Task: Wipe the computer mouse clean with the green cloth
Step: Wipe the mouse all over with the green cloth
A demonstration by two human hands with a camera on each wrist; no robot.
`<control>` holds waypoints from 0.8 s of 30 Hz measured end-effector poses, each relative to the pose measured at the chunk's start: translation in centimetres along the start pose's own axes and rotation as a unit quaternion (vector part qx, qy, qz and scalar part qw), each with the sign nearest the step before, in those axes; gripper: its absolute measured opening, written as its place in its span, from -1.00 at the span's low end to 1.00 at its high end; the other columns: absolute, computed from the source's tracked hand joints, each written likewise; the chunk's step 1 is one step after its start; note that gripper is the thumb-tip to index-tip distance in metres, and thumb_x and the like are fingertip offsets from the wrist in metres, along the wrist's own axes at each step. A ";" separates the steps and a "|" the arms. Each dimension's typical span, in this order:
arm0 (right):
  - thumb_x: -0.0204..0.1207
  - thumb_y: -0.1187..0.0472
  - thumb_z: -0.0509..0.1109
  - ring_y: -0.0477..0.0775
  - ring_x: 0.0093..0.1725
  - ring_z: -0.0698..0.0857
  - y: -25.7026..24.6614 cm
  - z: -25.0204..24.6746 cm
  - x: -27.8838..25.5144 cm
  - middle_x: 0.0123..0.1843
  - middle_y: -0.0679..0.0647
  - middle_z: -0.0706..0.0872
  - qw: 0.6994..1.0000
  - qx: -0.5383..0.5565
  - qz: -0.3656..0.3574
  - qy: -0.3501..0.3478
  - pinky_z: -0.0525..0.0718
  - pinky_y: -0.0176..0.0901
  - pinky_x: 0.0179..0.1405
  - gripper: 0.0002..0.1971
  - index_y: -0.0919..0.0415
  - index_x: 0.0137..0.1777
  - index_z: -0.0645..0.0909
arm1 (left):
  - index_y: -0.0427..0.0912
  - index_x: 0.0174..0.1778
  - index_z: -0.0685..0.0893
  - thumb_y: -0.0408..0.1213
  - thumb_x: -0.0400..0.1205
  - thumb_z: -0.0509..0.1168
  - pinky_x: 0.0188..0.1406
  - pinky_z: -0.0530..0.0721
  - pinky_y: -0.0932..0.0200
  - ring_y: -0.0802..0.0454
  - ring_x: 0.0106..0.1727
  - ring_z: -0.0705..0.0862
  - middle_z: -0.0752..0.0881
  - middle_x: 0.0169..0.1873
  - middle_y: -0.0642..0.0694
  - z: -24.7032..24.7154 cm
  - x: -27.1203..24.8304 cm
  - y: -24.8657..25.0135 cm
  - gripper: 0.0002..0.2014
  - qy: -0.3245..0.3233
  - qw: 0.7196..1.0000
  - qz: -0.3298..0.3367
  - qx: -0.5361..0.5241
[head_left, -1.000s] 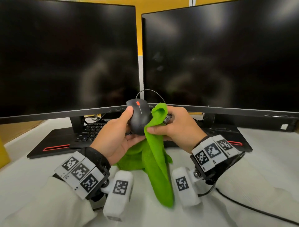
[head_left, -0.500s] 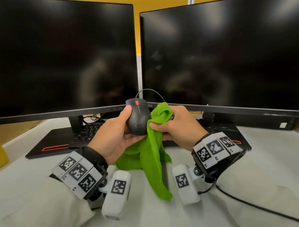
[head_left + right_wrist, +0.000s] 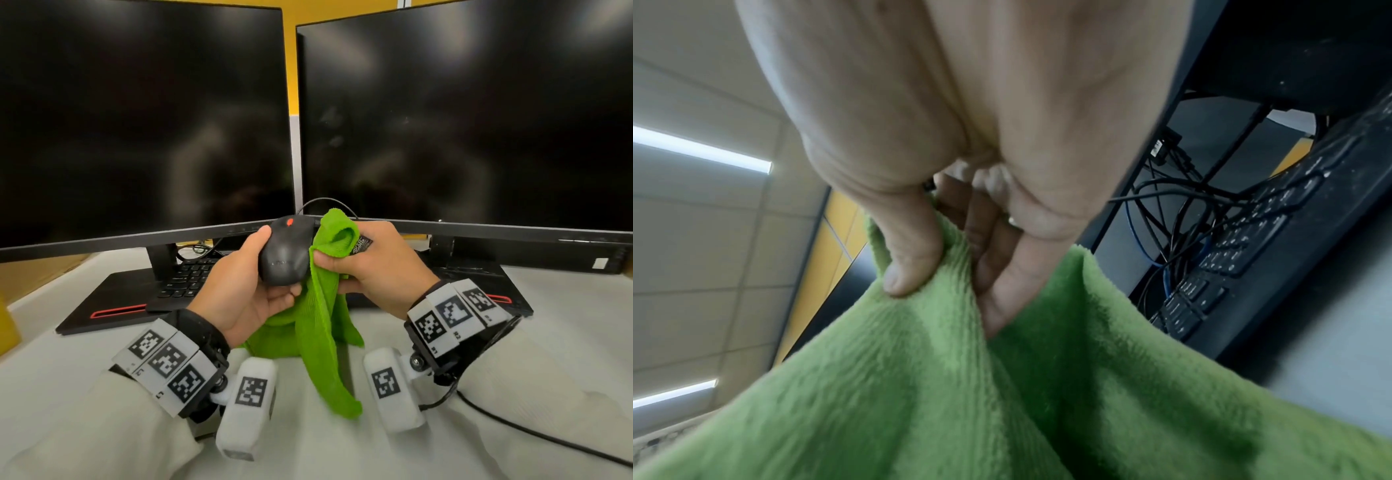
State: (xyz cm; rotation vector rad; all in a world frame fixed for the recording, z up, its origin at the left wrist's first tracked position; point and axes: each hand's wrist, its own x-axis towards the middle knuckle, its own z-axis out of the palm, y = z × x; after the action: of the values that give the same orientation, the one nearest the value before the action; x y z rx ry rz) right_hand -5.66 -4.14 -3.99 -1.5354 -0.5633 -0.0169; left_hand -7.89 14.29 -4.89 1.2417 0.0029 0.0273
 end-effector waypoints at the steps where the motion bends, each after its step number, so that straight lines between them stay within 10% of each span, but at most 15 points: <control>1: 0.55 0.46 0.55 0.36 0.05 0.88 0.0 -0.1 0.1 0.01 0.33 0.87 1.000 0.002 -0.001 0.005 0.83 0.49 0.08 -0.88 0.32 0.04 0.77 | -0.20 0.10 0.75 0.10 0.80 0.20 -0.54 0.69 0.19 -0.08 -0.52 0.68 0.81 -0.31 -0.23 -0.1 0.0 0.0 -0.58 -0.003 1.000 -0.006 -0.004; 11: 0.37 0.58 0.62 0.42 0.05 0.86 0.7 -0.5 0.5 -0.02 0.34 0.83 1.000 0.020 -0.004 0.012 0.80 0.56 0.11 -0.72 0.36 0.03 0.74 | -0.13 0.25 0.64 0.04 0.86 0.14 -0.50 0.56 0.14 -0.06 -0.56 0.63 0.72 -0.41 -0.16 0.3 0.4 -0.9 -0.67 0.049 0.988 0.082 0.125; 17: 0.46 0.58 0.57 0.49 0.06 0.86 1.2 -1.1 0.8 -0.04 0.36 0.83 0.997 0.032 -0.014 0.063 0.83 0.51 0.06 -0.79 0.38 0.02 0.74 | -0.06 0.31 0.72 0.16 0.61 0.37 -0.14 0.81 0.08 -0.03 -0.02 0.86 0.88 0.02 -0.10 0.6 -0.6 -0.6 -0.54 -0.028 0.984 0.089 0.150; 24: 0.46 0.56 0.59 0.33 0.03 0.87 0.9 -1.2 0.7 -0.01 0.28 0.83 0.996 0.065 -0.013 0.055 0.85 0.43 0.05 -0.68 0.32 0.15 0.66 | -0.12 0.44 0.72 -0.18 0.36 0.60 0.39 0.76 -0.20 -0.13 0.33 0.82 0.84 0.27 -0.20 -0.4 -0.3 -1.0 -0.35 -0.073 0.978 0.127 0.149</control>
State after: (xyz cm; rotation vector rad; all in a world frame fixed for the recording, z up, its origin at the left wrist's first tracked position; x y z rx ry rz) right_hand -4.31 -4.99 -4.49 -1.3921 -0.4888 -0.0828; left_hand -8.21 14.32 -5.94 1.5359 -0.2888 0.1613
